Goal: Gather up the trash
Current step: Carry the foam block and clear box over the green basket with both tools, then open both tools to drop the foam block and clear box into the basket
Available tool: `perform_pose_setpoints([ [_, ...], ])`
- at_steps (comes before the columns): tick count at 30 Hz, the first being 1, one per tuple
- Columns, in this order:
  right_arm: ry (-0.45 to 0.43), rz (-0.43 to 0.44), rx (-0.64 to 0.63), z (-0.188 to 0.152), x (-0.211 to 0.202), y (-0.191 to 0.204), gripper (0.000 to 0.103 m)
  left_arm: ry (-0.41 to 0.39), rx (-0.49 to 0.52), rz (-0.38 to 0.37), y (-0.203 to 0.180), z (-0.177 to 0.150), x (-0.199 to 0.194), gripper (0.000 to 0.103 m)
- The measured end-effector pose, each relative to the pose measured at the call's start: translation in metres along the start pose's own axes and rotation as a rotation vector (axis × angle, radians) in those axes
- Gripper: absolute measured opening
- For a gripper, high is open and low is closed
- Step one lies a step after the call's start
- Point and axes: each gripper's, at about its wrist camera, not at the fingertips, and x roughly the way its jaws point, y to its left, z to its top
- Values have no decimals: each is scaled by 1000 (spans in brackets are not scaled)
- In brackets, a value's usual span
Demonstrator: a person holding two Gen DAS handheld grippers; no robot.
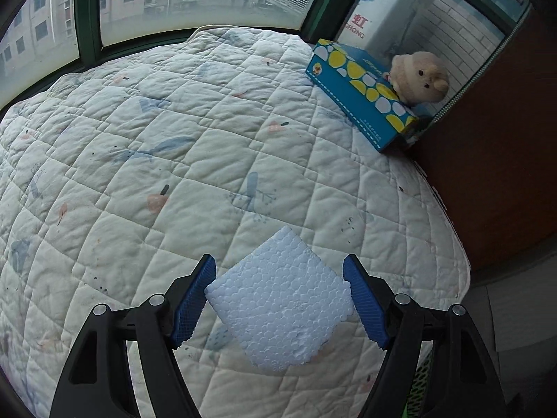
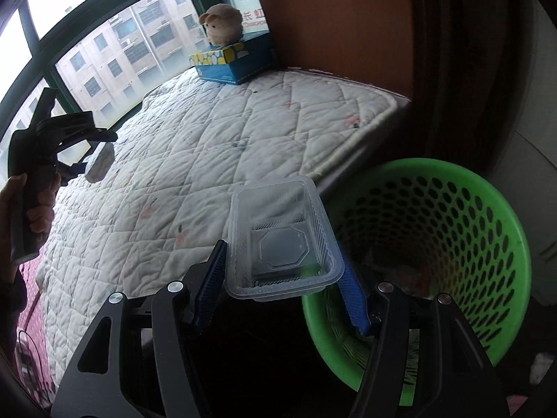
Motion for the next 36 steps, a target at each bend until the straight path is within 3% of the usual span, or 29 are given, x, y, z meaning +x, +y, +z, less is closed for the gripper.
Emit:
perform_pose_setpoints([
  [9,-8,-74,77,-13,-20,-40,61,16,149,-90,-68,-46,-23,73],
  [21,0,-184,139,-23,-32,-77,62,83,284,-163,-140,-100,-17,73],
  [24,2,-188,154,-25,-33,-85,62,96,307,-173,-154,-109,-14,73],
  [30,-4,-189,190,-28,-38,-100,73,120,359,-185,-180,-127,-6,73],
  [36,-24,-198,183,-32,-53,-105,73,146,406,-202,-204,-142,3,73],
])
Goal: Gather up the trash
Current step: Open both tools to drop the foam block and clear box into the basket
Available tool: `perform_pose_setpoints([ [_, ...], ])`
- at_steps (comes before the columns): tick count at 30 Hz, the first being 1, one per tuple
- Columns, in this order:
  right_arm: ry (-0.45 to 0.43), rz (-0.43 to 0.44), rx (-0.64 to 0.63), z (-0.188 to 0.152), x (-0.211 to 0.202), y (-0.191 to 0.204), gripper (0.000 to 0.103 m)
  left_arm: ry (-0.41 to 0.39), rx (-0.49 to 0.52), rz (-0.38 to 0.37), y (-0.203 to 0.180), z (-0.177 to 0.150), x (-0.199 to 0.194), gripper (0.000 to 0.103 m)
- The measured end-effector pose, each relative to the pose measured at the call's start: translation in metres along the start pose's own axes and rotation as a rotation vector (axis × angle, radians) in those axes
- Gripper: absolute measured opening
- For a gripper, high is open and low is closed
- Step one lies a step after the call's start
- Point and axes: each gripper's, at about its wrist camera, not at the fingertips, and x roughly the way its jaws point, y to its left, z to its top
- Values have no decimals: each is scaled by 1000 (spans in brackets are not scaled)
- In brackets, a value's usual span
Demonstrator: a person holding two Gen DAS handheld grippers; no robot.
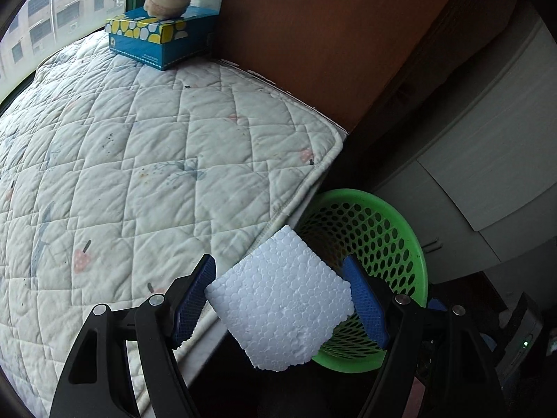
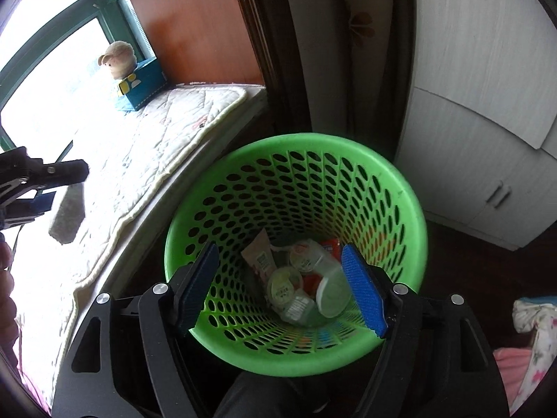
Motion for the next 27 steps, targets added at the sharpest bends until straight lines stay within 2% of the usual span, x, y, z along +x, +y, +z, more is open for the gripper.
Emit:
perform_pose_setpoints([
  [18,-34,-3,54,-23,-37,-27,74,82,114,-14,-54,-10,41,73],
  [27,-39,14,57,-23,-40,-23,74,97,151,-33,-65,-12,45,85],
])
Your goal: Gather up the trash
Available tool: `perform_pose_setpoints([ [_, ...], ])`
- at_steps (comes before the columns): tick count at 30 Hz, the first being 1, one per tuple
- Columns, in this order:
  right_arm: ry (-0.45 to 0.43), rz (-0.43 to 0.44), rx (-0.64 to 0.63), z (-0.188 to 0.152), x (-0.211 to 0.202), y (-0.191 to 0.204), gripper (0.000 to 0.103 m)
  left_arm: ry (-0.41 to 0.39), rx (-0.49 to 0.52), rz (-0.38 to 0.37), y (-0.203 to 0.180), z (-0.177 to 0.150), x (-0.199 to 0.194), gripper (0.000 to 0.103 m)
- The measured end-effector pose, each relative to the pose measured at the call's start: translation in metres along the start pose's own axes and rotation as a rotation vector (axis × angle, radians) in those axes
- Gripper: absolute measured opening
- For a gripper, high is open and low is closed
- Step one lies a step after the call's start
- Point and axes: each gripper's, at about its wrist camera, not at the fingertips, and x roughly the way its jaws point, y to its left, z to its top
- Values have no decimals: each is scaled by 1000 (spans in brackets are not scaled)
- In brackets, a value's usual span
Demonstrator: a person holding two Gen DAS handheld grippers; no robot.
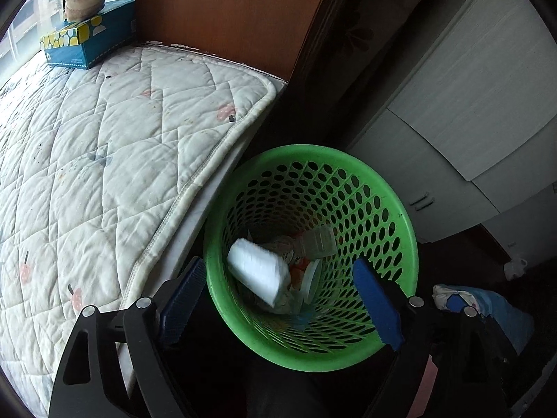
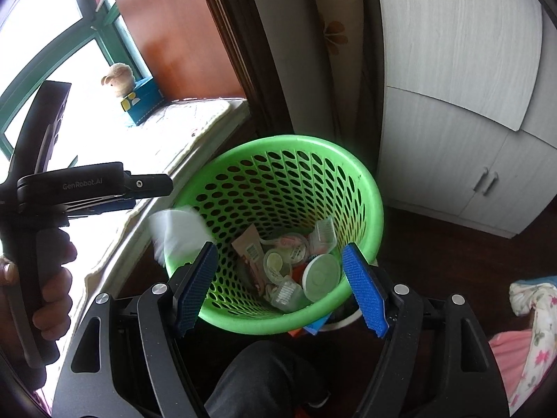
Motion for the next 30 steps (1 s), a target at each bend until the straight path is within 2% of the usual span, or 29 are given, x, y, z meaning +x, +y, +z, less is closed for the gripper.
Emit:
perform_pose_setpoints([
  [12,-1,31,-24,-4,-4,20,74,-65,-5,36,27,-12,-31,85],
  [20,8,71,-69,-2,-3,50,75,-130,-28,102,57,-27,-58,86],
  [30,8,117,-152,-3,-4,95,81,-216,-58,203,94,-47,-95,89],
])
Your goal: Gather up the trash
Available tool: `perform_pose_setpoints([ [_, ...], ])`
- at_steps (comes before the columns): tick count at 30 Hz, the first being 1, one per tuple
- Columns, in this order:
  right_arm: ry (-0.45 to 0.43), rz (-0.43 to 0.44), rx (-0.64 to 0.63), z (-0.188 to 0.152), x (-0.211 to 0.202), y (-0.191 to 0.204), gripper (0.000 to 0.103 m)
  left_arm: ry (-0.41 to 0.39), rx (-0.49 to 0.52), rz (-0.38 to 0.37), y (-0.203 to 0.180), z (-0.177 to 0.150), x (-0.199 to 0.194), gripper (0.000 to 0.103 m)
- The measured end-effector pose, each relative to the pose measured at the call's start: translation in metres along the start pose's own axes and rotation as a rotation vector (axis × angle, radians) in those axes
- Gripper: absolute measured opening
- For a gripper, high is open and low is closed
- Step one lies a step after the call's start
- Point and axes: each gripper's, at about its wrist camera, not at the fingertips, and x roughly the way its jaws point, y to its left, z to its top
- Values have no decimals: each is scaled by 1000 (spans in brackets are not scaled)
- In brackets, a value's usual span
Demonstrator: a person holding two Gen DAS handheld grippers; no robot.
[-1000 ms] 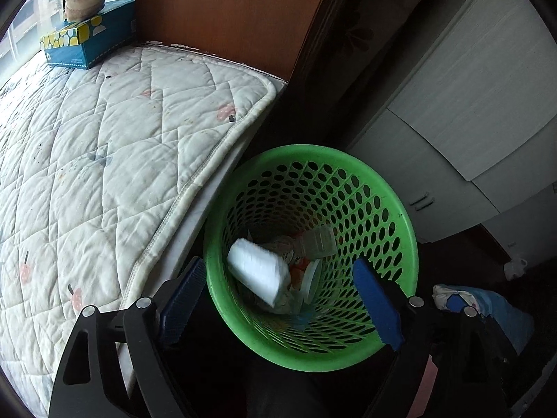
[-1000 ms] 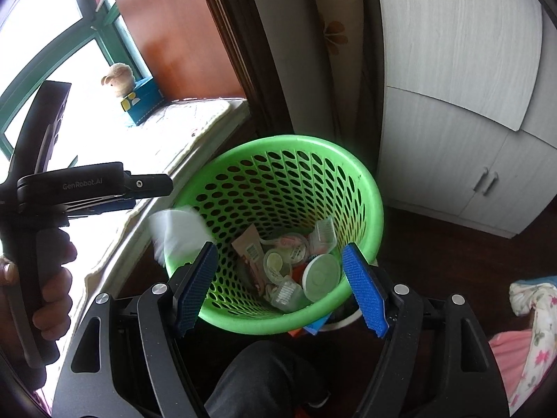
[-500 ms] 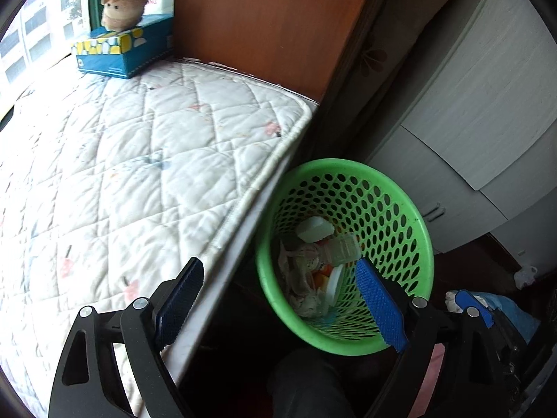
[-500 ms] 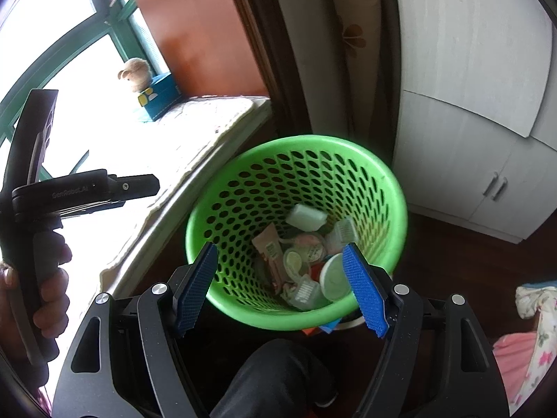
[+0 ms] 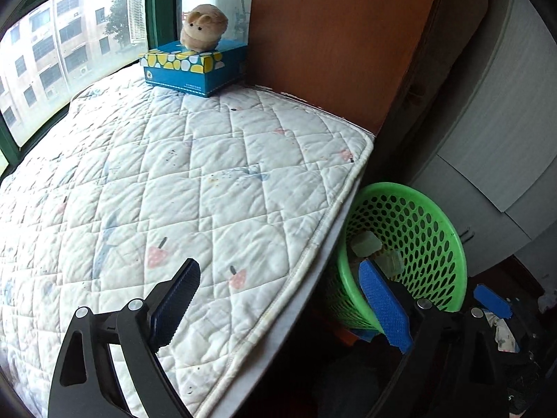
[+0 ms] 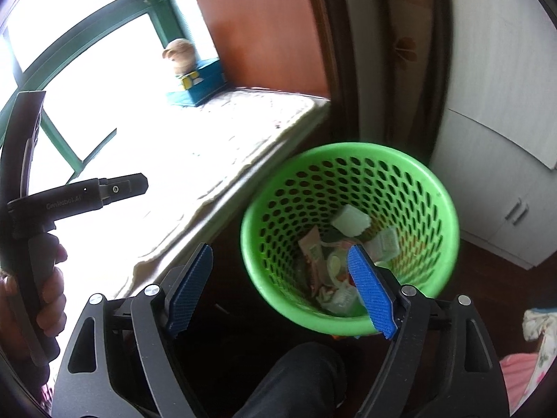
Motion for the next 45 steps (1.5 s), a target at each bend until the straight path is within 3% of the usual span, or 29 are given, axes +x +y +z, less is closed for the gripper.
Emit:
perform_pose_setpoints([
  [7,-17,14,-49,6,-1,26,85,-36,9,77,27,-14,-17,90],
  [19,-35,39,-117,12,1,62,87,-83,-102,135,80,-42,-50,90],
  [22,-34,53,-125,13,4,71,88,-88,-113,186,91,-50,-58,96],
  [28,-33,75,-150,13,9,89,89,-107,-130,249,110,-66,-72,96],
  [45,-40,80,-177,7,8,106,91,-127,-169,290,127,-84,-89,96],
])
